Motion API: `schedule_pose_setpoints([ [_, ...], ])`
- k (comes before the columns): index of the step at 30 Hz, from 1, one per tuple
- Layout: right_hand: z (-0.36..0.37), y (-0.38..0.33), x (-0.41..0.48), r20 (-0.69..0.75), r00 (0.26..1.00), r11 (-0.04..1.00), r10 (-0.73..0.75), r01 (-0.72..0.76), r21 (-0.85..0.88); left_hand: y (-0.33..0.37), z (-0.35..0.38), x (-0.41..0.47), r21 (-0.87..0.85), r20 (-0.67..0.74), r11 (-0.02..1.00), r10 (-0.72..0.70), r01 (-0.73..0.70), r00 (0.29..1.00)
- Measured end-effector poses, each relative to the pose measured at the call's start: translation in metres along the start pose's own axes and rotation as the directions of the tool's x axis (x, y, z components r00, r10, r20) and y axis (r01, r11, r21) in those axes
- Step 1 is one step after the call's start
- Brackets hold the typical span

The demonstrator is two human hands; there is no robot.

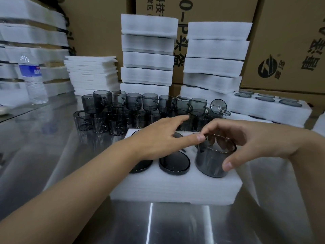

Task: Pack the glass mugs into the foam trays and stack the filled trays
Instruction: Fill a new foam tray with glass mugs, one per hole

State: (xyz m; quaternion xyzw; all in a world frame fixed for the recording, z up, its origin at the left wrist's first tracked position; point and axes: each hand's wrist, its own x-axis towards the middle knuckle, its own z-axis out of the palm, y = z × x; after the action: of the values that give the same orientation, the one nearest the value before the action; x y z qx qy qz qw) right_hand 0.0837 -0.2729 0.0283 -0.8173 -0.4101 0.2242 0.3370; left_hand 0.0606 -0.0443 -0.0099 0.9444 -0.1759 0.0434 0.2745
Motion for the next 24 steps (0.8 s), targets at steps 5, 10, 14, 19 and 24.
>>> schedule_pose_setpoints([
  [5, 0.001, -0.004, -0.002, -0.006, 0.999, 0.996, 0.033, -0.034, -0.088, -0.002, 0.002, -0.001, 0.003, 0.063, 0.999, -0.041, 0.041, 0.997],
  [10, 0.002, -0.004, 0.001, 0.042, 0.996, 0.994, 0.082, -0.078, -0.078, -0.004, 0.0, 0.0, 0.027, 0.15, 0.996, -0.089, 0.086, 0.985],
  [14, 0.002, -0.003, 0.0, 0.102, 0.988, 0.99, 0.114, -0.105, -0.089, -0.003, -0.001, -0.001, 0.062, 0.166, 0.994, -0.097, 0.088, 0.981],
  [19, 0.006, -0.007, 0.008, -0.248, 0.966, 0.995, 0.071, -0.086, -0.05, -0.002, -0.002, 0.001, 0.036, 0.189, 0.996, -0.084, 0.079, 0.978],
  [24, 0.018, -0.002, 0.028, -0.369, 0.9, 0.96, 0.231, -0.273, -0.063, 0.0, -0.003, 0.001, 0.025, 0.204, 0.995, -0.098, 0.095, 0.974],
])
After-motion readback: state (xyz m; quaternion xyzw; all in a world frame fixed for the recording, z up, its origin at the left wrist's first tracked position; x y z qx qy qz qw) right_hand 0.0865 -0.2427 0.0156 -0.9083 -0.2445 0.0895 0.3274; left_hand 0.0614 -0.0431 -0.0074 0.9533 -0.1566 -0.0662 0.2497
